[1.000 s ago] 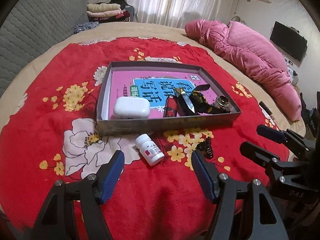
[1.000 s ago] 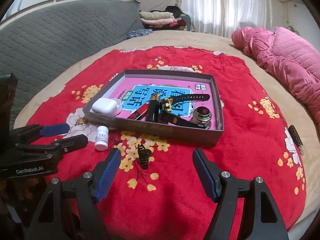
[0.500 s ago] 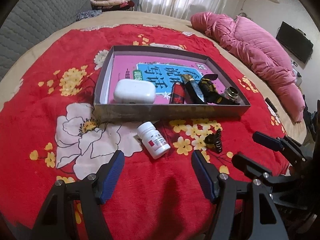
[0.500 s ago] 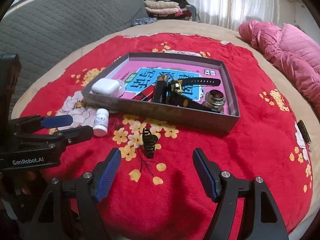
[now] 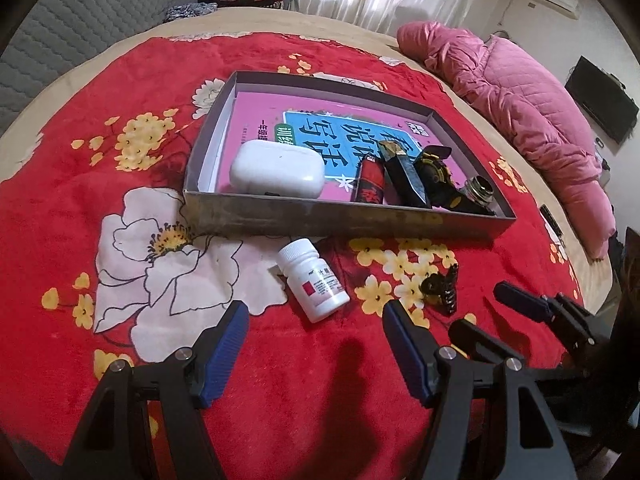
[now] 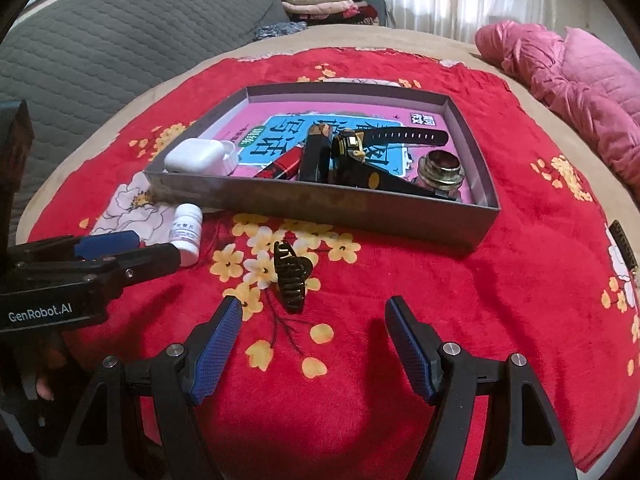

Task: Organize rigid objects
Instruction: 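Close the right tool on the black claw hair clip while the left tool approaches the white pill bottle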

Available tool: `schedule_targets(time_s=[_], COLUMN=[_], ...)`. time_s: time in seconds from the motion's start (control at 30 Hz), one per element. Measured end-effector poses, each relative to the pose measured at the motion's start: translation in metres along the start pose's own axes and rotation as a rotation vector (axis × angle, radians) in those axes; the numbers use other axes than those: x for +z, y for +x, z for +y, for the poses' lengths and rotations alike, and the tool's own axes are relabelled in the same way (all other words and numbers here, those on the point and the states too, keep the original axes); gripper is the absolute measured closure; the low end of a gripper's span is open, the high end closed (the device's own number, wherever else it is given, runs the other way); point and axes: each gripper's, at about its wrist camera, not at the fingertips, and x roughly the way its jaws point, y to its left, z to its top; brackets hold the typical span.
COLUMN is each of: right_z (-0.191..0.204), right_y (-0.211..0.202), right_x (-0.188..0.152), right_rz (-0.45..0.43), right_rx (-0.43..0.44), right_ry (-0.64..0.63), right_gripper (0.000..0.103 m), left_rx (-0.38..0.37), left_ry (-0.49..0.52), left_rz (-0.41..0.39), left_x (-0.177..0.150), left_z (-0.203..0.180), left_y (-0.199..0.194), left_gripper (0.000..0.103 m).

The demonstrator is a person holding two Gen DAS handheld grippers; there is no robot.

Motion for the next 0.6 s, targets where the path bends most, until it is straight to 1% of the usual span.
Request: schedule_targets(time_s=[0.13,0.33,0.6], right_z=[0.0,0.002,0.005], right_y=[0.004,0.011,0.022], right_x=[0.0,0.0,0.001], right_rz=[-0.005,-0.002,-0.01], right_rx=[0.004,0.002,-0.025], right_ry=[-0.002,-0.005,-0.023], right_gripper=[0.028,0.028,0.028], left_rx=[0.002,0.033,0.041], left_ry=[-0.017,-0.026,-0.028], left_rz=[0.005,0.019,0.026], left_x=[0.004,0.008,0.008], left_z=[-0.002,0.0,0.003], left_y=[0.007,0.021,0.031], left_gripper=[0.034,0.034,0.034])
